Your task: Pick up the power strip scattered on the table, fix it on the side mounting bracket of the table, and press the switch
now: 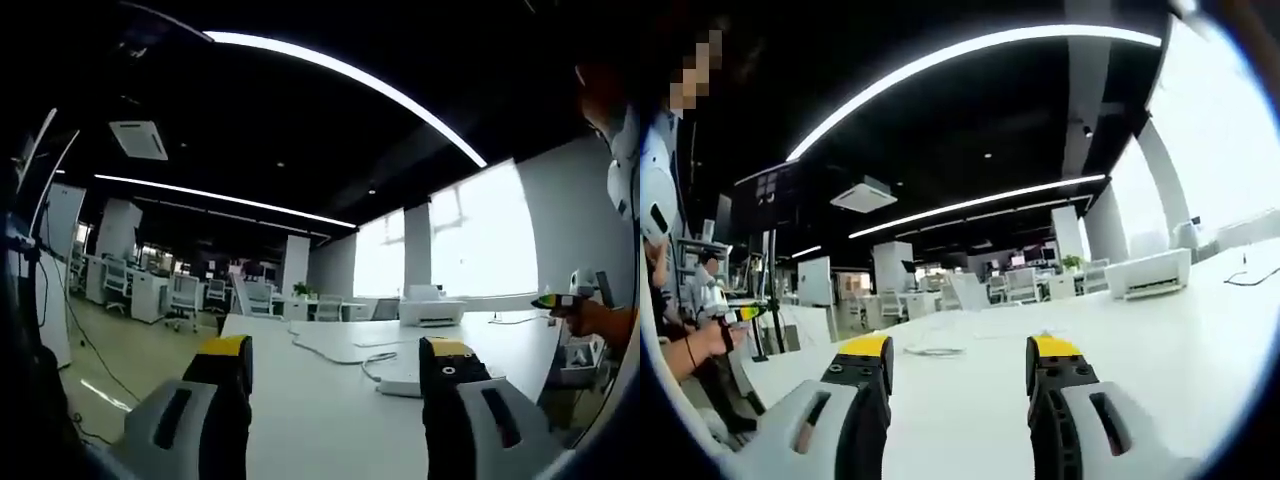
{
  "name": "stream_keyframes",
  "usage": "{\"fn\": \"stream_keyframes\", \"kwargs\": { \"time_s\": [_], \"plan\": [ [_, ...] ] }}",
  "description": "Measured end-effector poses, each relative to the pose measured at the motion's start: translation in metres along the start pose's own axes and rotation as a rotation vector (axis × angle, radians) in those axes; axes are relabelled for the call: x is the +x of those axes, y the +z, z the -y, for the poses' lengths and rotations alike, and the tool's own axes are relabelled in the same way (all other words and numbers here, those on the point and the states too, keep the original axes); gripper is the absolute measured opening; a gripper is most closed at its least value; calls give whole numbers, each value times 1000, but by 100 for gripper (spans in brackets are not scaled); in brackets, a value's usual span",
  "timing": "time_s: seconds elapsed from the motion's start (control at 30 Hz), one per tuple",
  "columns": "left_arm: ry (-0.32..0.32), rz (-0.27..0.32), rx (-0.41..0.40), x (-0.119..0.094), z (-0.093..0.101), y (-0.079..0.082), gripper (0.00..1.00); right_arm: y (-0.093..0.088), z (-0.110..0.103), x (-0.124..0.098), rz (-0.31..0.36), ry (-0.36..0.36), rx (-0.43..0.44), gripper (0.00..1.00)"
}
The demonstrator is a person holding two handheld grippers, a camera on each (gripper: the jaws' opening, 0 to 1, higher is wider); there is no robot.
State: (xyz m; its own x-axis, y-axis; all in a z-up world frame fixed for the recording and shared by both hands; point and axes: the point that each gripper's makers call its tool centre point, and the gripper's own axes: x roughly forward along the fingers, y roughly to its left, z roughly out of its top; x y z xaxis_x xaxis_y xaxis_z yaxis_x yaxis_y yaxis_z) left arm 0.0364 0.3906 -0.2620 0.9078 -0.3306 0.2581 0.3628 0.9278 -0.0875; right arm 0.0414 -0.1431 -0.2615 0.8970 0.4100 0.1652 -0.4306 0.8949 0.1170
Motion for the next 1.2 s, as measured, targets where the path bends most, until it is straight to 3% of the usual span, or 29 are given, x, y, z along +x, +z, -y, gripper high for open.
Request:
{"fn": "stream_keyframes", "kwargs": {
  "time_s": [0.5, 1.2],
  "plan": [
    [-19, -12, 0, 4, 5, -3, 72, 10, -11, 8, 4, 32, -40, 50],
    [-54, -45, 31, 6, 8, -3, 72, -2, -21, 10, -28, 70, -52, 52]
  ]
}}
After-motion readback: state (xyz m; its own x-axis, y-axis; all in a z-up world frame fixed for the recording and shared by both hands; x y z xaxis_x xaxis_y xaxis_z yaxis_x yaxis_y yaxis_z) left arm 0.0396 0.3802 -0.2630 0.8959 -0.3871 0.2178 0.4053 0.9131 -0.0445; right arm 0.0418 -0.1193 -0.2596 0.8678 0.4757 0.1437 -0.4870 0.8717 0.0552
